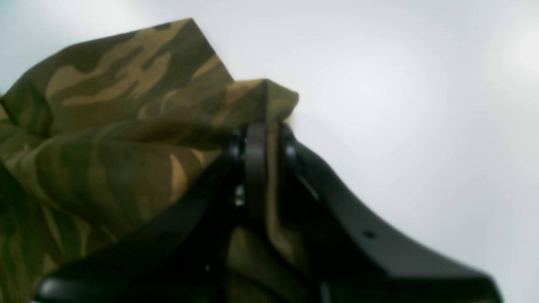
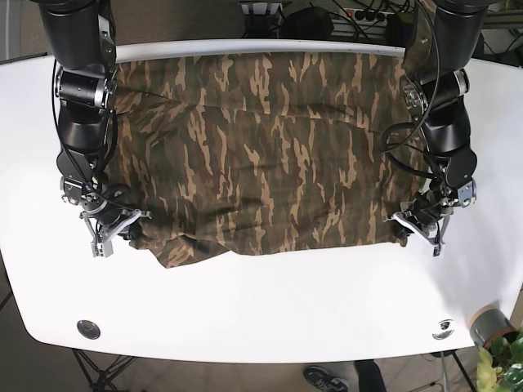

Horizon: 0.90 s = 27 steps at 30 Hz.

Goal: Fold the T-shirt properly
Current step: 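Fold the grasped half over onto the other half with both grippers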

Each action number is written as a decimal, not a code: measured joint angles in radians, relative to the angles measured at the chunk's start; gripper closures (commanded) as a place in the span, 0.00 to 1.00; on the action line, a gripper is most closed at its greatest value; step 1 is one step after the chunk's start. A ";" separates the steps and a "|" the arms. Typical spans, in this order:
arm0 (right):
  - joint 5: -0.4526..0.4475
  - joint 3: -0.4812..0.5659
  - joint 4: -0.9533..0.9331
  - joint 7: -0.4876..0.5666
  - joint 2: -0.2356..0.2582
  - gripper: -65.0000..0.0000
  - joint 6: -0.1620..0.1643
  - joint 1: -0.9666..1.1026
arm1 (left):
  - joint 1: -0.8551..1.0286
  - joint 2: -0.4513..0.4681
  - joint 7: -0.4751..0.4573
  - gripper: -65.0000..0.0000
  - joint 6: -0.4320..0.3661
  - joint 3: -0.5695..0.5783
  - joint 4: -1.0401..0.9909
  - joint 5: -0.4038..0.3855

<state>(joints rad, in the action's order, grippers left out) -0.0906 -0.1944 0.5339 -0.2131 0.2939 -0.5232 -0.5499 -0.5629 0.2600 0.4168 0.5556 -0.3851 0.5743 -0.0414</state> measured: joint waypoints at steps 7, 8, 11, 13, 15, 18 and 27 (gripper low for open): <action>0.017 -0.018 0.243 -0.157 -0.008 0.96 0.000 0.089 | 0.071 -0.043 0.128 1.00 0.002 0.000 0.250 0.026; 0.017 -0.047 0.277 -0.166 -0.011 0.96 -0.004 0.095 | 0.079 -0.055 0.150 1.00 0.003 0.000 0.299 0.027; 0.024 -0.110 0.369 -0.217 -0.010 0.96 -0.004 0.106 | 0.105 -0.078 0.203 1.00 0.006 0.000 0.431 0.024; 0.021 -0.123 0.430 -0.245 -0.001 0.96 0.000 0.120 | 0.124 -0.083 0.219 1.00 0.006 0.001 0.511 0.015; 0.017 -0.125 0.478 -0.270 0.005 0.96 -0.001 0.135 | 0.145 -0.083 0.248 1.00 0.009 0.001 0.568 0.017; 0.016 -0.123 0.546 -0.309 0.012 0.96 -0.004 0.168 | 0.179 -0.086 0.295 1.00 0.007 0.000 0.649 0.021; 0.006 -0.219 0.748 -0.397 0.015 0.96 -0.019 0.267 | 0.245 -0.110 0.386 1.00 0.089 -0.103 0.827 0.004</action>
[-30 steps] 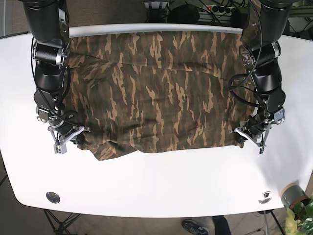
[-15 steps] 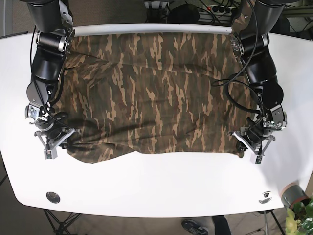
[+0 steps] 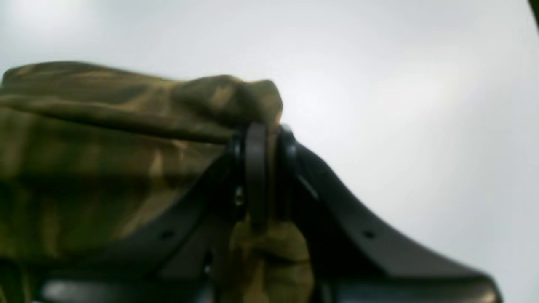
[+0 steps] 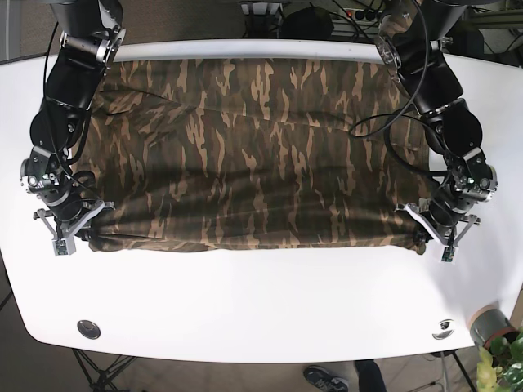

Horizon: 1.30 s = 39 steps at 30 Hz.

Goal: Fold the T-shirt properly
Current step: 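Fold the grasped half over onto the other half with both grippers, then release and regrasp the folded edge with both grippers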

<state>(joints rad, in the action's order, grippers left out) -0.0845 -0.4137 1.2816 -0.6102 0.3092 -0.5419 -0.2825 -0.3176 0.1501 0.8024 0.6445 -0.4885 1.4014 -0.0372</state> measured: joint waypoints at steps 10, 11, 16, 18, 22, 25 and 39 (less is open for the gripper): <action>-0.022 -0.053 0.278 -0.111 -0.031 0.96 -0.012 0.153 | 0.128 -0.008 0.098 1.00 0.069 -0.069 0.177 -0.014; -0.022 -0.060 0.300 -0.119 -0.037 0.96 -0.010 0.167 | 0.143 -0.009 0.098 1.00 0.071 -0.069 0.192 -0.018; -0.023 -0.086 0.415 -0.140 -0.058 0.96 -0.008 0.256 | 0.221 -0.009 0.098 1.00 0.071 -0.069 0.256 -0.014; -0.021 -0.089 0.463 -0.146 -0.066 0.96 -0.007 0.301 | 0.253 -0.008 0.098 1.00 0.070 -0.069 0.281 -0.015; -0.020 -0.137 0.533 -0.154 -0.114 0.96 -0.008 0.373 | 0.296 -0.008 0.098 1.00 0.071 -0.069 0.302 -0.012; -0.017 -0.161 0.565 -0.153 -0.141 0.96 -0.008 0.419 | 0.333 -0.008 0.095 1.00 0.070 -0.068 0.304 -0.015; -0.025 -0.234 0.569 -0.152 -0.189 0.96 -0.012 0.526 | 0.472 -0.007 0.093 1.00 0.068 -0.068 0.304 -0.018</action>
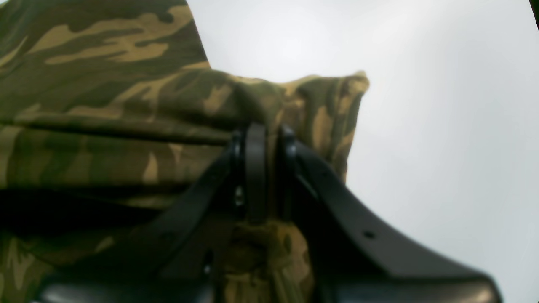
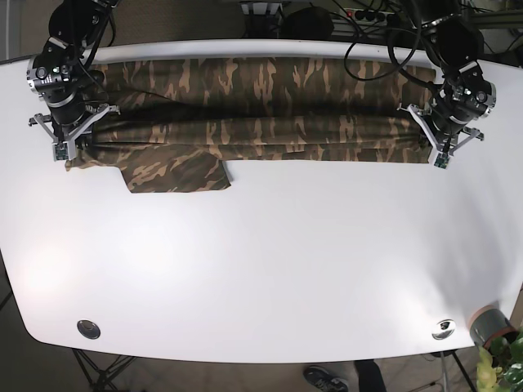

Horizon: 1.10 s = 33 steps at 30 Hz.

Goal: Fold the T-shirt properly
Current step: 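Release and regrasp the folded edge with both grippers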

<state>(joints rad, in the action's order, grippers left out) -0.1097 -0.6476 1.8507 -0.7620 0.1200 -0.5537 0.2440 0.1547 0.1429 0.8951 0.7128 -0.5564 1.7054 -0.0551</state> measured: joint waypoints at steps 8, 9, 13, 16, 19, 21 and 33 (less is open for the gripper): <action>0.017 -0.014 -0.015 -0.001 -0.009 0.52 0.008 0.023 | 0.011 0.014 -0.002 0.49 -0.007 0.004 -0.002 0.023; 0.025 -0.015 -0.015 -0.001 -0.009 0.46 0.016 0.027 | 0.014 0.016 0.000 0.45 -0.008 0.000 -0.002 0.031; 0.015 -0.024 -0.015 -0.002 -0.022 0.21 0.021 0.035 | 0.011 0.016 0.010 0.46 -0.010 -0.006 -0.002 0.039; -0.065 -0.019 -0.008 -0.004 -0.027 0.19 0.019 0.035 | 0.006 0.022 0.004 0.50 -0.009 -0.001 -0.002 0.031; -0.143 -0.007 -0.002 -0.002 -0.013 0.19 0.023 0.025 | -0.006 0.028 0.008 0.51 -0.010 -0.002 -0.001 0.035; -0.155 0.020 -0.002 -0.002 0.001 0.19 0.030 0.016 | -0.020 0.028 0.010 0.51 -0.010 -0.002 -0.001 0.036; -0.037 0.180 -0.244 -0.007 0.018 0.19 0.030 -0.222 | -0.014 0.008 -0.001 0.51 -0.008 0.108 -0.002 0.016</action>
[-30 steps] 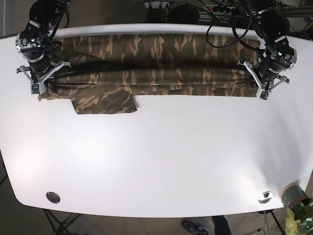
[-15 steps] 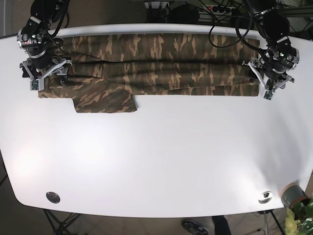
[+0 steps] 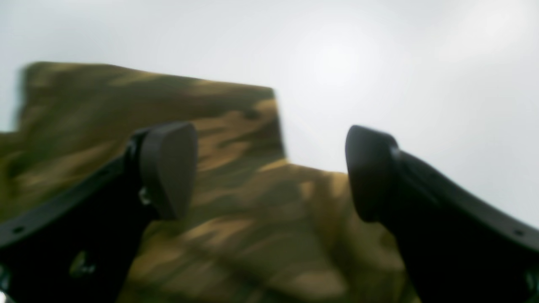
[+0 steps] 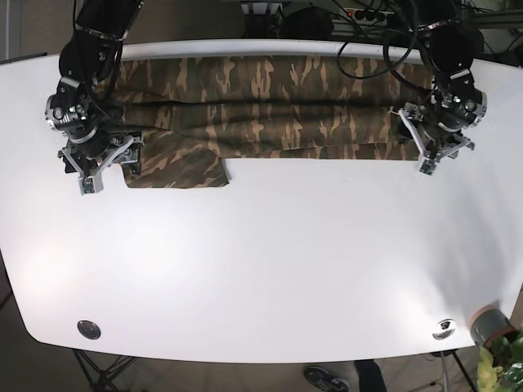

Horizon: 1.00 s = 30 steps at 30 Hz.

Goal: Fold the T-shirt properly
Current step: 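Release and regrasp the folded edge with both grippers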

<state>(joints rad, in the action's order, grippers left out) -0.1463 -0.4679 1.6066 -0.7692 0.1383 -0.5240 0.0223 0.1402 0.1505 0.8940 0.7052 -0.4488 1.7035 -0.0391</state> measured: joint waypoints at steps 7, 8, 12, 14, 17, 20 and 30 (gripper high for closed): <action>0.006 0.002 -0.122 0.006 0.003 0.19 -0.003 -0.083 | 0.018 0.004 0.007 0.51 -0.005 -0.005 -0.001 0.017; 0.003 0.005 -0.123 0.006 0.002 0.19 -0.004 -0.085 | 0.017 0.006 0.007 0.51 -0.005 -0.005 -0.001 0.018; 0.002 0.004 -0.124 -0.006 0.000 0.19 -0.010 -0.087 | 0.014 0.003 0.003 0.51 -0.005 -0.003 -0.001 0.016; 0.008 0.002 -0.135 -0.032 -0.001 0.19 -0.045 -0.091 | 0.014 0.003 0.004 0.51 -0.005 -0.003 -0.001 0.016; 0.008 -0.006 -0.182 -0.045 -0.027 0.19 -0.060 -0.109 | 0.011 0.003 0.004 0.51 -0.005 -0.003 -0.001 0.017; -0.025 0.004 -0.203 -0.048 -0.042 0.20 -0.080 -0.109 | 0.010 0.003 0.003 0.51 -0.005 -0.003 -0.001 0.016; -0.037 -0.002 -0.201 -0.081 -0.046 0.75 -0.079 -0.108 | 0.004 0.004 -0.001 0.51 -0.005 -0.003 -0.056 0.016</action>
<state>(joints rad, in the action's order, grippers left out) -0.1829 -0.4702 1.4052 -0.8501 0.0921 -0.6025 -0.0856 0.1444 0.1543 0.8928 0.7002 -0.4515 1.6478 -0.0231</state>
